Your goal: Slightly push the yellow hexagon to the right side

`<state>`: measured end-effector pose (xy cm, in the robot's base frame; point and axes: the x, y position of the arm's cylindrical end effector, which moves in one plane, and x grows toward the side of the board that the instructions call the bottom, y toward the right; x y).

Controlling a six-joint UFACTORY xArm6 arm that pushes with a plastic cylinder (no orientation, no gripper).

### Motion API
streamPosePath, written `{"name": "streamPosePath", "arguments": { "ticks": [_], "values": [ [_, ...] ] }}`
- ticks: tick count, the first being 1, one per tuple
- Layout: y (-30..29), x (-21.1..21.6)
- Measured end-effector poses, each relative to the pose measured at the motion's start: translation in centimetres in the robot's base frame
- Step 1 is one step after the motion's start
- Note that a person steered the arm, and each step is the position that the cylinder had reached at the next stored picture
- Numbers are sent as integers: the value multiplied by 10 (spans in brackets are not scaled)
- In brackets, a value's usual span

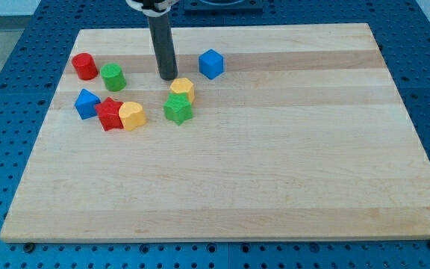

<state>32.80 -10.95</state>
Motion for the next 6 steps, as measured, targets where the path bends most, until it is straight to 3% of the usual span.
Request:
{"name": "streamPosePath", "arguments": {
  "ticks": [3,5,6],
  "values": [
    [-62,23],
    [5,41],
    [9,41]
  ]
}}
